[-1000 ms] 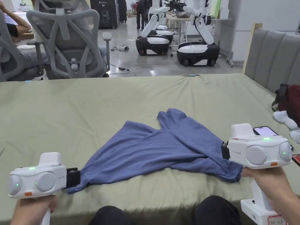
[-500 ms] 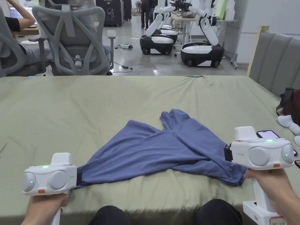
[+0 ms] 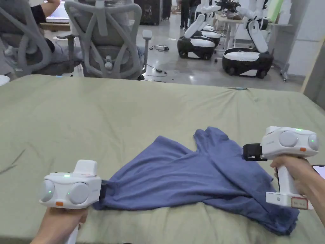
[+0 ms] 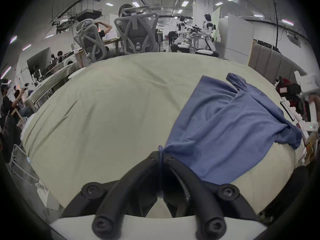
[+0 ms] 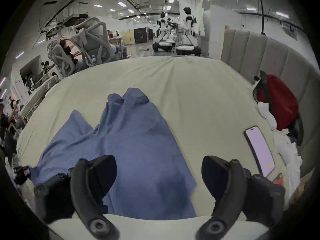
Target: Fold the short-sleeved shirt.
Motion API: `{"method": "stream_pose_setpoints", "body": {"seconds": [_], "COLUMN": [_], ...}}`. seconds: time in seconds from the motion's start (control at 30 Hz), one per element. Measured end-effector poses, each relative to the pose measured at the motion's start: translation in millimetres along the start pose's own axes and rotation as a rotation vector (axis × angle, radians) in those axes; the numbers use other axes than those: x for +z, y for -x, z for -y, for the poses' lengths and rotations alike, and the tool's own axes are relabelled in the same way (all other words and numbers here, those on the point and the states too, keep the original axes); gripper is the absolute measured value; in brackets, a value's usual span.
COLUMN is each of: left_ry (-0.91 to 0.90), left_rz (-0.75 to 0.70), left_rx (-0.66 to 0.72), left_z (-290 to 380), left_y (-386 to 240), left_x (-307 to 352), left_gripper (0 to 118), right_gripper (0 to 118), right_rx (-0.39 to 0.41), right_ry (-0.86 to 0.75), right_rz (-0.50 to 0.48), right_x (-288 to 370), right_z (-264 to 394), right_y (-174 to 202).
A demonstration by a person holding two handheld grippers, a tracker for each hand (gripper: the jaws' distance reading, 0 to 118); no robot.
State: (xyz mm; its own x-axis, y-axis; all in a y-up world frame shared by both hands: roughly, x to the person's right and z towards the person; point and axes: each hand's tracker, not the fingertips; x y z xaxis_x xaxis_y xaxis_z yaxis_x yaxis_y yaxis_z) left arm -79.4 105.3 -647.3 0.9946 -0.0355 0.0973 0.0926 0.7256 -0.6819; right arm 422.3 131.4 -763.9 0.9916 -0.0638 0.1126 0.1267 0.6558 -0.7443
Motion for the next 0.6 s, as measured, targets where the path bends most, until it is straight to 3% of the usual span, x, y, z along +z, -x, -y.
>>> {"method": "stream_pose_setpoints", "body": {"seconds": [0.13, 0.27, 0.4, 0.57, 0.6], "left_ry": [-0.003, -0.004, 0.002, 0.009, 0.010], "left_rz": [-0.003, 0.013, 0.011, 0.008, 0.005], "left_rx": [0.004, 0.000, -0.019, -0.018, -0.021], "left_z": [-13.2, -19.4, -20.2, -21.5, -22.5], "left_y": [0.6, -0.6, -1.3, -1.2, -1.9], "left_x": [-17.5, -30.5, -42.1, -48.4, -49.7], "left_gripper": [2, 2, 2, 2, 2], "right_gripper": [104, 101, 83, 72, 63], "right_rx": [-0.004, 0.095, 0.099, 0.101, 0.099], "right_ry": [0.018, 0.067, 0.096, 0.174, 0.159], "right_rz": [0.001, 0.087, 0.088, 0.069, 0.076], "right_x": [-32.1, -65.0, -80.7, -100.5, -95.6], "right_z": [-19.6, -30.4, -30.0, -18.5, -14.9], "right_y": [4.5, 7.4, 9.0, 11.0, 13.9]}}
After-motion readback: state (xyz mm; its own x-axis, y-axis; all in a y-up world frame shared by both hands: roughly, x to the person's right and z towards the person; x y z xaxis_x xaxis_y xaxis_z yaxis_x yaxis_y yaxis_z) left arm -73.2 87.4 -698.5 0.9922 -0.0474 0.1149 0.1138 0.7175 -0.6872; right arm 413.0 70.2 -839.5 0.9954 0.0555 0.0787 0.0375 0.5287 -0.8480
